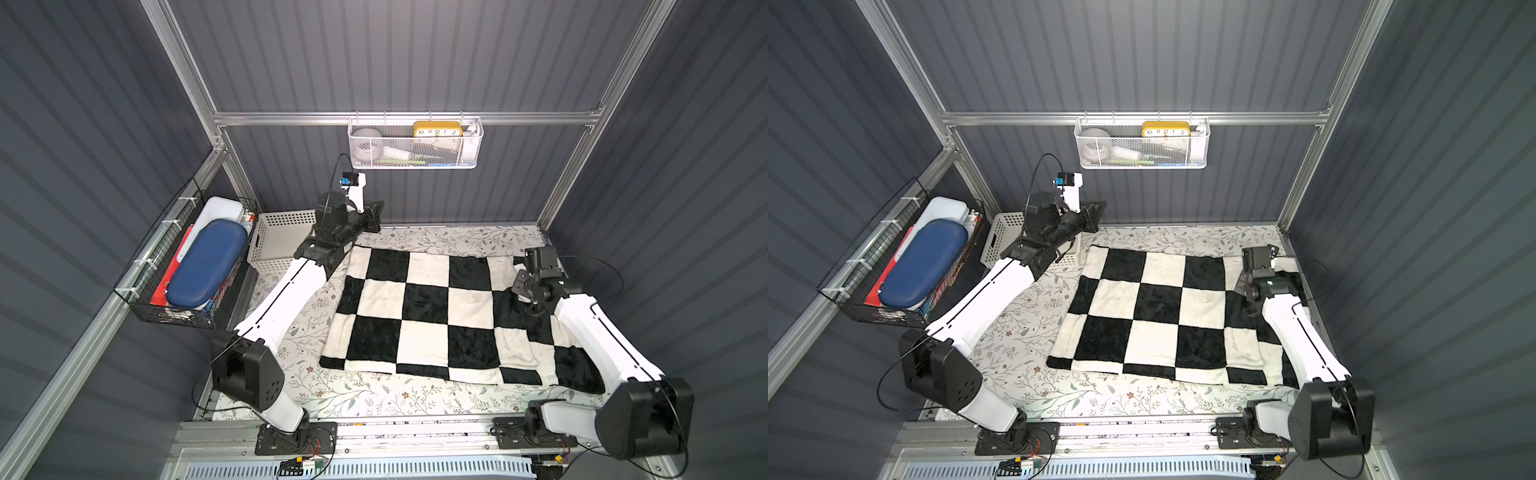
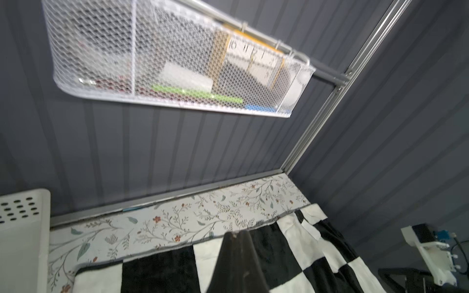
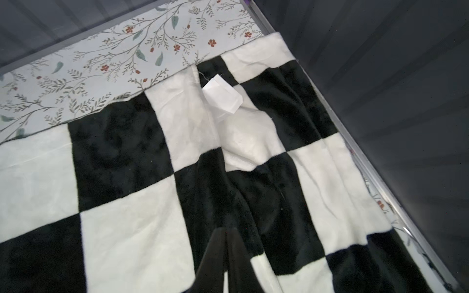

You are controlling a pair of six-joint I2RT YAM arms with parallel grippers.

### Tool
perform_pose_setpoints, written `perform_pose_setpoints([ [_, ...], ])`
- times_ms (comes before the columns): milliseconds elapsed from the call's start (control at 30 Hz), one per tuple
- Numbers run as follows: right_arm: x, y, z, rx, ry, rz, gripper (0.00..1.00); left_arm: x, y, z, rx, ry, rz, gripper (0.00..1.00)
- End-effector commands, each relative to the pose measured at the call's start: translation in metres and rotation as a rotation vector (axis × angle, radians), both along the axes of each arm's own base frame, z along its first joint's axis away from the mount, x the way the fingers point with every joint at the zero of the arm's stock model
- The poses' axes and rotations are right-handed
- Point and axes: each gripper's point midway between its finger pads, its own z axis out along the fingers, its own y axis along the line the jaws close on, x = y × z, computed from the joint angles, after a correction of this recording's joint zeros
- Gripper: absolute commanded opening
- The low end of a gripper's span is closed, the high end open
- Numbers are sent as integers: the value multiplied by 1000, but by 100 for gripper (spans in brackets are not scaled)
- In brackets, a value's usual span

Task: Roll up the pillowcase
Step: Move the pillowcase to the center of the board.

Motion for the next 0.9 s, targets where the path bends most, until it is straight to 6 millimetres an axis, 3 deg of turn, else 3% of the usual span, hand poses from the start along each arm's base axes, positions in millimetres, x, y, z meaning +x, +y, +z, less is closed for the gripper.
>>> perform_pose_setpoints([
  [0, 6, -11, 2, -35, 127, -31, 8, 15, 2, -78, 156, 259, 65, 13],
  [67, 13, -15, -9, 17, 229, -57, 0, 28, 1, -110, 215, 367, 96, 10],
  [167, 24, -19, -30, 124, 295, -100, 0, 43, -2, -148, 263, 456, 117, 0],
  [367, 46, -40, -62, 235, 301, -191, 0, 45, -23, -213, 273, 605, 17, 0],
  [467, 52, -58, -78, 314, 306, -257, 0, 49, -22, -251, 303, 678, 21, 0],
  [600, 63, -71, -91, 335, 312, -271, 0, 57, -18, -281, 283, 733, 22, 0],
  [733, 66, -80, -120, 366, 398, -305, 0, 66, -16, -311, 253, 795, -1, 0],
  [867, 78, -90, -132, 358, 406, -292, 0, 73, -15, -325, 242, 810, -6, 0],
])
